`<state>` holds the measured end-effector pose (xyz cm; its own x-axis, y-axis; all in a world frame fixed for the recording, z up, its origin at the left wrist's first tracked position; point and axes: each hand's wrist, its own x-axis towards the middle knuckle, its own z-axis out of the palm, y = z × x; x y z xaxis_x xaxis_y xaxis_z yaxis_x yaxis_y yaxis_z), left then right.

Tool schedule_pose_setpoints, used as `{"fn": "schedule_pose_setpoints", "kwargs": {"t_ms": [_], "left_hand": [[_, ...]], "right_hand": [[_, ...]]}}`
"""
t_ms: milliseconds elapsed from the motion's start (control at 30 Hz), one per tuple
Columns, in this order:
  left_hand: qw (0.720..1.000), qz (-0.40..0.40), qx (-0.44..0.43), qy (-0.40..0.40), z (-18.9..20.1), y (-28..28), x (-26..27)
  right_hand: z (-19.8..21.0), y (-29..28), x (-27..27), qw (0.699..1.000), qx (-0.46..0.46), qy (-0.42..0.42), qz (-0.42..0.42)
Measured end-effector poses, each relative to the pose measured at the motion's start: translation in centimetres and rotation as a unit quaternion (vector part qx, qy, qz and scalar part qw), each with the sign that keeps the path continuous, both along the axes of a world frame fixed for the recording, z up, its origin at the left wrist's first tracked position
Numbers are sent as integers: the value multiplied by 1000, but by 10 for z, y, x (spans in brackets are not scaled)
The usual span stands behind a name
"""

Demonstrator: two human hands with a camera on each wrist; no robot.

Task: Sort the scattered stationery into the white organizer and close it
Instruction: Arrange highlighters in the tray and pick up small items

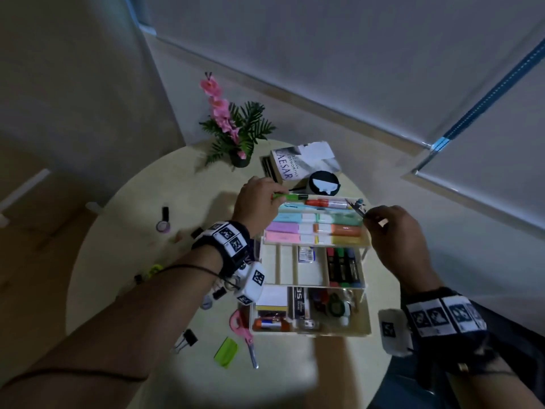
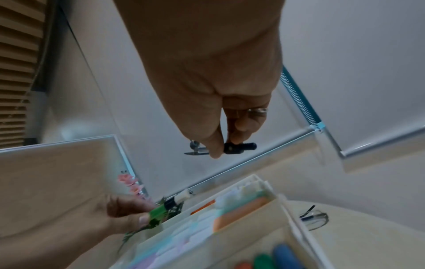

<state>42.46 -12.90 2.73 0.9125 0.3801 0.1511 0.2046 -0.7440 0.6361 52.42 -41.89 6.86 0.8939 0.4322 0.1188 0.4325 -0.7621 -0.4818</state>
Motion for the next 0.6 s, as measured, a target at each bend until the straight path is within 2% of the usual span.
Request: {"fn": "schedule_pose_setpoints", "kwargs": {"t_ms": [167,367,600], "left_hand": [[998,9,35,46,-6,-8,23],[993,-12,82,81,-10,-10,31],[989,12,114,88,-11,-7,24]], "right_hand": [[-18,0,39,1000,-2,6,5],[-34,16,50,999,-15,16,48],[-42,29,57,993,-34,10,109]]}}
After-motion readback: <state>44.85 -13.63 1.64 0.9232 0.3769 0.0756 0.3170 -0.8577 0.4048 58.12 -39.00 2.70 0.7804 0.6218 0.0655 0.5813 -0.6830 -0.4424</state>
